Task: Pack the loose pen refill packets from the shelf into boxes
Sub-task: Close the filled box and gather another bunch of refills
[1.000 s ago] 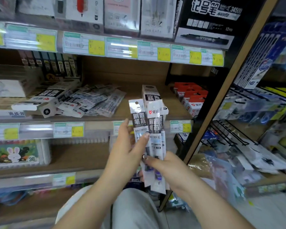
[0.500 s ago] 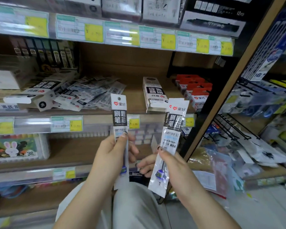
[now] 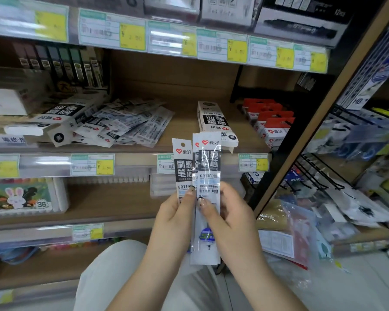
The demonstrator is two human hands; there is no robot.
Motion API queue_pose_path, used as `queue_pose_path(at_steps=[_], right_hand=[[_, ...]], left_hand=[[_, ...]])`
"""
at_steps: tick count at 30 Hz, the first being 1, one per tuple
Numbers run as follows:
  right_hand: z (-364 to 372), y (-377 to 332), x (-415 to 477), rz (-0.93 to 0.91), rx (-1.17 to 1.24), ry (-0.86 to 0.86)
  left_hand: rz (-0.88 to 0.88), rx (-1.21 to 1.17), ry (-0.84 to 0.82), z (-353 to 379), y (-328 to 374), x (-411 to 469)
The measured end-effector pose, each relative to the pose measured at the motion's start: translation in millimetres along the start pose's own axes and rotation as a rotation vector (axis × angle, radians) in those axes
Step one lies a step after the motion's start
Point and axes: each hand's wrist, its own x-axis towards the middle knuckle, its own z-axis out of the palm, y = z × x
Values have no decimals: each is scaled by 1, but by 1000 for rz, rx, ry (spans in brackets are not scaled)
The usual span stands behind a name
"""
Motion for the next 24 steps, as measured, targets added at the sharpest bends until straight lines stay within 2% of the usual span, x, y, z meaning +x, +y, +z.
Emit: queue_pose_path(at_steps=[8, 10, 13, 15, 18, 21, 22, 24], right_hand=[[10, -4, -3, -76, 2, 129], [15, -5, -5, -40, 39, 97], [24, -5, -6, 153, 277, -11], [24, -8, 0, 236, 347, 0], [14, -13, 18, 237, 306, 100], [4, -23, 30, 238, 368, 87], [2, -27, 32, 240, 385, 75], [-1, -31, 35, 232, 401, 58]], left_hand=[[58, -166, -40, 6, 0, -7], [115, -97, -25, 7, 4, -8], [305, 353, 97, 7, 8, 0], [396, 628, 103, 3, 12, 9], [440, 777, 42, -8, 32, 28], [603, 1029, 240, -27, 60, 70], [585, 1189, 283, -33, 68, 91], [335, 1427, 217, -42, 80, 131]])
